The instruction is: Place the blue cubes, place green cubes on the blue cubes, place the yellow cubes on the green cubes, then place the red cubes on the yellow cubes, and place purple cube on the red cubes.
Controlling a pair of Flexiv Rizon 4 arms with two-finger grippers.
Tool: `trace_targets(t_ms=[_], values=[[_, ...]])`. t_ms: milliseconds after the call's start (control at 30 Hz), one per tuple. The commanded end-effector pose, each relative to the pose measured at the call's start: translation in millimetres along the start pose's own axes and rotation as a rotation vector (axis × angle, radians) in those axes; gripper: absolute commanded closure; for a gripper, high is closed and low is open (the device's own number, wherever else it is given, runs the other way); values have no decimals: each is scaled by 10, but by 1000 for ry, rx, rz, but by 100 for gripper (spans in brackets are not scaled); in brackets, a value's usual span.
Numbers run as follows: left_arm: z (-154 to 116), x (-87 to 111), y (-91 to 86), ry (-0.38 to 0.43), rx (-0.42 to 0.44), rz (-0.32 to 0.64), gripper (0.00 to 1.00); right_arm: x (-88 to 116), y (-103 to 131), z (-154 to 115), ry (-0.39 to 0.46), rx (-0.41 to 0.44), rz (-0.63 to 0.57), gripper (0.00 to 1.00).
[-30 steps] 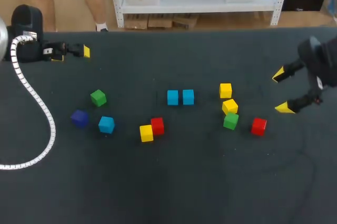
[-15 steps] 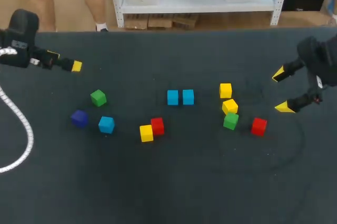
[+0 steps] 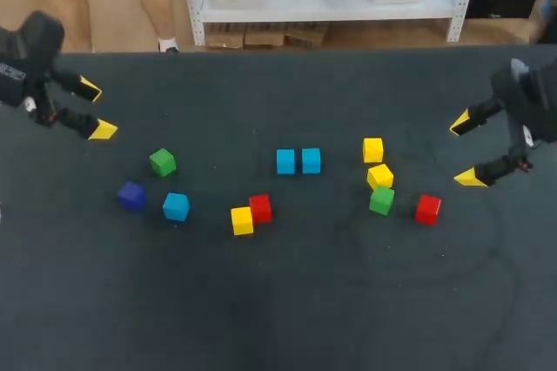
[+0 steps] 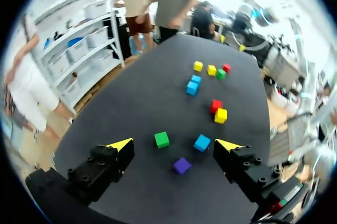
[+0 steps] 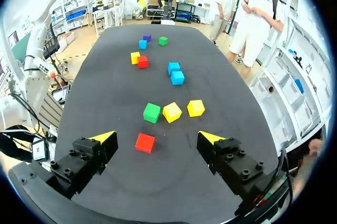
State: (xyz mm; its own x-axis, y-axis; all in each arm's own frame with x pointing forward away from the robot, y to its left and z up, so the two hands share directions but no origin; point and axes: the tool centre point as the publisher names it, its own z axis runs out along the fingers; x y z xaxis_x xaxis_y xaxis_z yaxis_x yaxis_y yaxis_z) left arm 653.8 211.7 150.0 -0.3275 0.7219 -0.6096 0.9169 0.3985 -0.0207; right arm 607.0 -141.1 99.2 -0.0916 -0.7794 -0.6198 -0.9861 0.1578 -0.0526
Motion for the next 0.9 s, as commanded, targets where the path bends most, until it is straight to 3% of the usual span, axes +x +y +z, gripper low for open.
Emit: trace_targets(t_ms=[33, 633, 900], values=[[-3, -58, 68, 238, 114, 323, 0, 2, -8, 9, -3, -1, -1, 0], [-3, -58, 68, 238, 114, 323, 0, 2, -8, 9, -3, -1, -1, 0], [163, -66, -22, 281, 125, 476, 0, 2, -8, 9, -3, -1, -1, 0]])
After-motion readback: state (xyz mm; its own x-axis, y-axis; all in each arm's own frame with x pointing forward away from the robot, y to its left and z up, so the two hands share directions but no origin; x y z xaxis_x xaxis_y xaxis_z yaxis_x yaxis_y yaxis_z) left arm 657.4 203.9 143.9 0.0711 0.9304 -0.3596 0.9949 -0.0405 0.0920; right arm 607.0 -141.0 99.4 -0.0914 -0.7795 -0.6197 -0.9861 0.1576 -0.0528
